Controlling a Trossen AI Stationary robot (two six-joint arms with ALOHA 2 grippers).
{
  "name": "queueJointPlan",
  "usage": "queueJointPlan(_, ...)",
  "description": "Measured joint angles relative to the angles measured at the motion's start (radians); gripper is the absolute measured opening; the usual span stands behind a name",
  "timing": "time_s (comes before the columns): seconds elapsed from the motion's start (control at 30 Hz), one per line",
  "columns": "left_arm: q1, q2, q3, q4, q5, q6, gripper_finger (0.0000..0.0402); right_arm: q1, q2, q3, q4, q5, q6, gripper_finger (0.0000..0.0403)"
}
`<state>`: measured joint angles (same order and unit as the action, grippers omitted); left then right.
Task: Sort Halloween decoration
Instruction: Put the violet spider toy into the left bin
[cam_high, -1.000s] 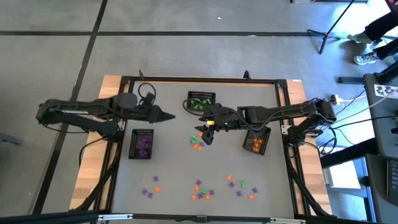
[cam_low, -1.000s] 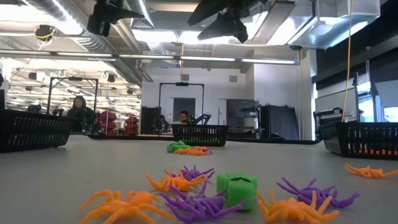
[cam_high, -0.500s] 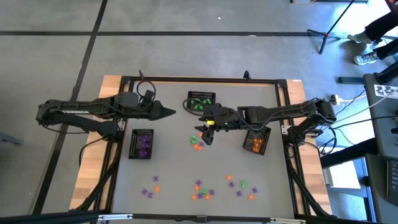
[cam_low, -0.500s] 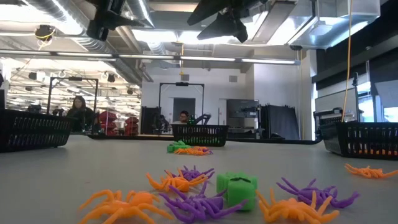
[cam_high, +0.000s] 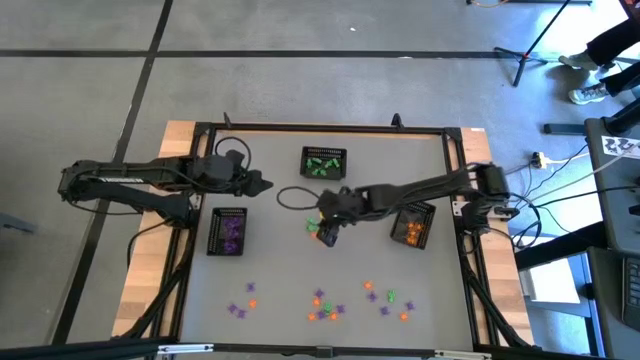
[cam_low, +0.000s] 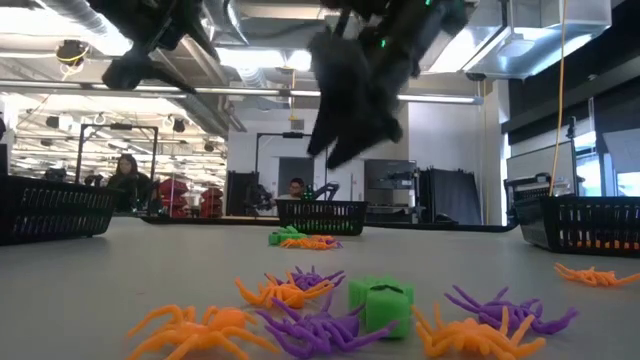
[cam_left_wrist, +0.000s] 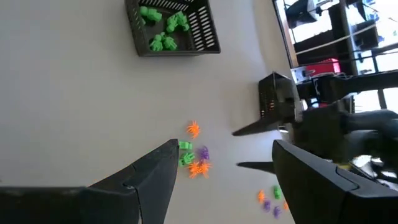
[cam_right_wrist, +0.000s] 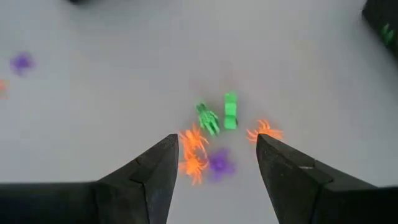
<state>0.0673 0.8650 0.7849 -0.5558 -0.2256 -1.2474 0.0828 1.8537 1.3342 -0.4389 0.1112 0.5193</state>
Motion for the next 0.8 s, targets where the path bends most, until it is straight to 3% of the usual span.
queueJointPlan(0.4,-0.012,0.000,0.000,0.014,0.010,0.055,0.0250,0.000,0.175,0.000,-0.033,-0.078,0.017,0.0214)
queueJointPlan(0.6,-0.012,0.000,0.000,0.018,0.010,0.080,0.0250,0.000,0.197,0.004,-0.030,-0.077,0.029,0.0212)
queueJointPlan(0.8,-0.012,0.000,0.000,0.018,0.009,0.103,0.0250,0.000,0.199,0.003,-0.035,-0.080,0.018,0.0156)
